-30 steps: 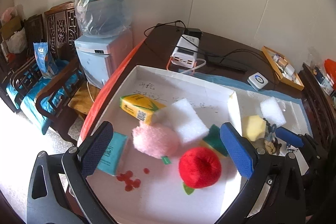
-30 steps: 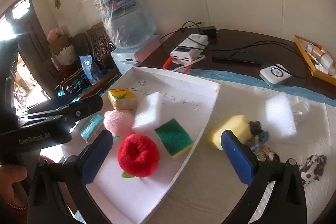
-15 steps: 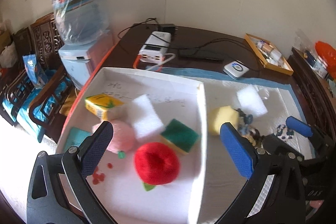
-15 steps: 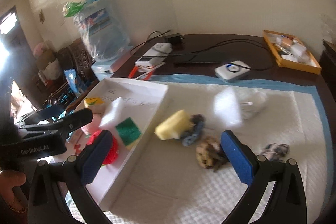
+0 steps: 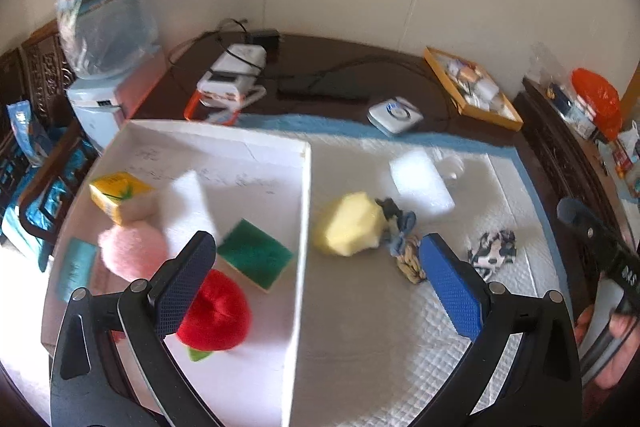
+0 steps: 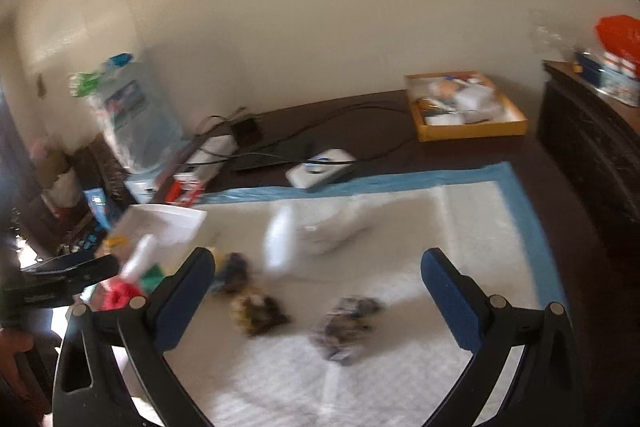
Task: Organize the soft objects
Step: 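Move both open tools back over the remaining items on the pad, then grasp pale yellow sponge block with left tool while right grasps black-white patterned cloth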
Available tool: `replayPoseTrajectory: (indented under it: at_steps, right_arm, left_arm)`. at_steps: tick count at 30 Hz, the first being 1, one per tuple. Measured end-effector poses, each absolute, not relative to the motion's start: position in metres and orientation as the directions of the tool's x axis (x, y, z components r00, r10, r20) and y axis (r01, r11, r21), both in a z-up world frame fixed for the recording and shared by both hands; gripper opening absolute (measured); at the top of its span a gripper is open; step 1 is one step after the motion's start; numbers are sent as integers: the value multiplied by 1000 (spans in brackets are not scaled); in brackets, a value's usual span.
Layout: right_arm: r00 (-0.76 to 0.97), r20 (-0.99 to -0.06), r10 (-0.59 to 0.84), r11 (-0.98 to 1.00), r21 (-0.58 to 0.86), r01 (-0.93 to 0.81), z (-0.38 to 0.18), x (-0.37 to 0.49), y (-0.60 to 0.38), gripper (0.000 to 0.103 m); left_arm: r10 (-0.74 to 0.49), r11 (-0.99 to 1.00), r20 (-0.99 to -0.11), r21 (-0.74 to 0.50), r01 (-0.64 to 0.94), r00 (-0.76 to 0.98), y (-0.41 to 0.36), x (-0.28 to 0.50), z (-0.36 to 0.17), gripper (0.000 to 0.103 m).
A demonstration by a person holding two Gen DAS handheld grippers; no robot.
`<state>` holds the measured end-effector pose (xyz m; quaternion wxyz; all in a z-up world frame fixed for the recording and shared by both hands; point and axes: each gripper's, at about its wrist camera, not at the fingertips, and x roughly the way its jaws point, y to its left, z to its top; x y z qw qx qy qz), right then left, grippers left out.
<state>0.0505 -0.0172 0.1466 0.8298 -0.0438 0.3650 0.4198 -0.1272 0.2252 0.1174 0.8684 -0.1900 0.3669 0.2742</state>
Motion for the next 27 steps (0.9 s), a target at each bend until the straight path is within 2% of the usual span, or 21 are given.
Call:
replayPoseTrajectory:
  at_steps: [4, 7, 12, 14, 17, 19, 22, 25, 27]
  right_arm:
    - [400, -720, 567, 683, 141, -716, 124, 66, -24, 103]
    - [357, -767, 532, 679, 136, -722, 101, 72, -25, 103]
    - [277, -791, 545, 636, 175, -752, 82, 61, -9, 97]
    - [243, -800, 548, 622, 196, -758, 75, 59, 2, 94]
    - [220, -822, 526, 618, 192, -762, 61, 61, 18, 80]
    - [188, -838, 513, 615, 205, -761, 52, 64, 22, 55]
    - [182, -837, 515, 616, 214, -758, 49, 65, 20, 51]
    - [178, -835, 520, 623, 228, -748, 49, 67, 13, 49]
    - [175, -833, 524, 626, 238, -742, 49, 68, 9, 48]
  left_arm:
    - [284, 799, -776, -133, -586, 563, 217, -111, 103, 103]
    - [254, 821, -799, -119, -559, 545, 208, -98, 91, 103]
    - [266, 828, -810, -86, -554, 523, 216, -89, 82, 96]
    - [268, 845, -810, -62, -531, 522, 222, -85, 80, 86]
    - [275, 869, -812, -20, -495, 515, 227, -80, 76, 84]
    - [280, 884, -822, 20, -467, 495, 227, -73, 71, 83]
    - [285, 906, -831, 71, -417, 478, 222, -63, 63, 82]
    - [305, 919, -838, 135, -371, 451, 217, -48, 55, 71]
    - [311, 923, -851, 164, -348, 423, 217, -38, 48, 70]
